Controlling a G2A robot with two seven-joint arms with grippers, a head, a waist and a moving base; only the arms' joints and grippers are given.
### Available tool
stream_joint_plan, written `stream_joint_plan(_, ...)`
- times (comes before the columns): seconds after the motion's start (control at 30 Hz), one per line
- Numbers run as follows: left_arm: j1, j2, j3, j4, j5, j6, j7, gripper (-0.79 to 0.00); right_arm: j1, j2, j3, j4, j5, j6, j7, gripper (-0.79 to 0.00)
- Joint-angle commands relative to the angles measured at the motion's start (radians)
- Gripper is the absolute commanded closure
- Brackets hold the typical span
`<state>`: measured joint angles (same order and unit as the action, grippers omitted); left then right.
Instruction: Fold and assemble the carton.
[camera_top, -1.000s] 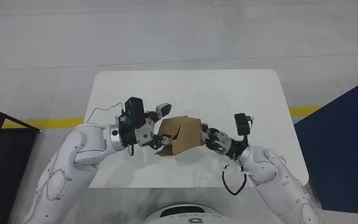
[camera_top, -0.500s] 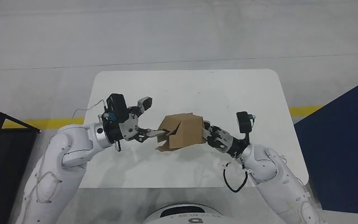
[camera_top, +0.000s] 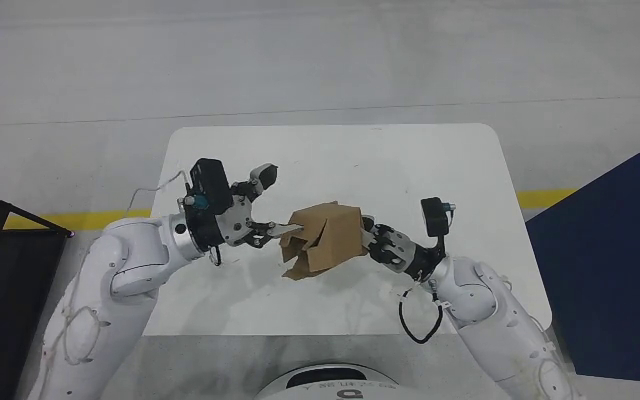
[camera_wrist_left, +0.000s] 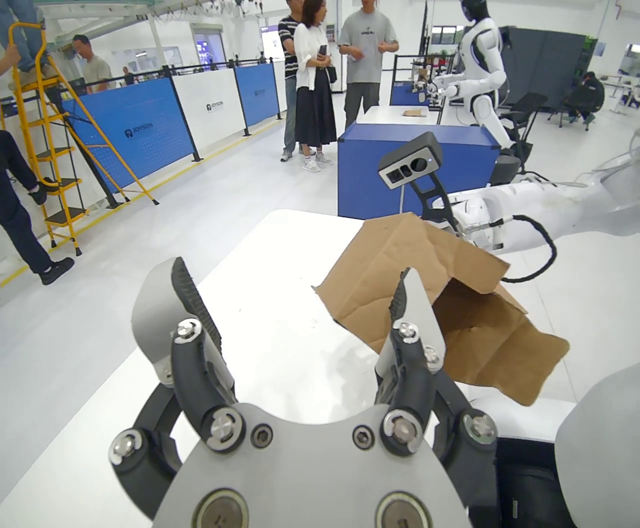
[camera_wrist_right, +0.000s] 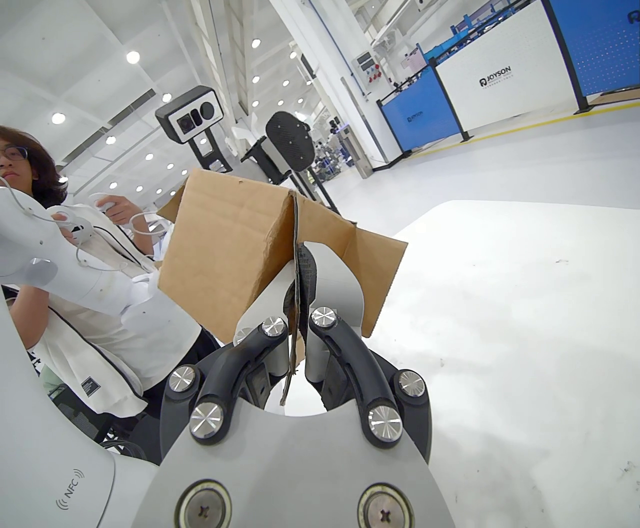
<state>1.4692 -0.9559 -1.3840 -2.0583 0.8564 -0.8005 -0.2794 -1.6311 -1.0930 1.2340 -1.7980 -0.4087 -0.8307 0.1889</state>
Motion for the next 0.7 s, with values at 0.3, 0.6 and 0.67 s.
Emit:
stream_joint_plan(0.3,-0.084,-0.023,0.157,0.024,0.265,0.093,0.042,-0.616,-0.016,0.003,0.008,-0.028,-0.012,0.003,-0.002,0.0)
stream_joint_plan(0.6,-0.081,-0.021,0.135,0.04,0.225,0.082,0.036,-0.643,-0.017,0.004,0.008,-0.033,-0.005,-0.003,0.001,0.0)
stream_joint_plan(0.67,-0.078,-0.021,0.133,0.043,0.205,0.071,0.043,-0.653,-0.011,0.003,0.002,-0.03,-0.002,0.0,0.006,0.0)
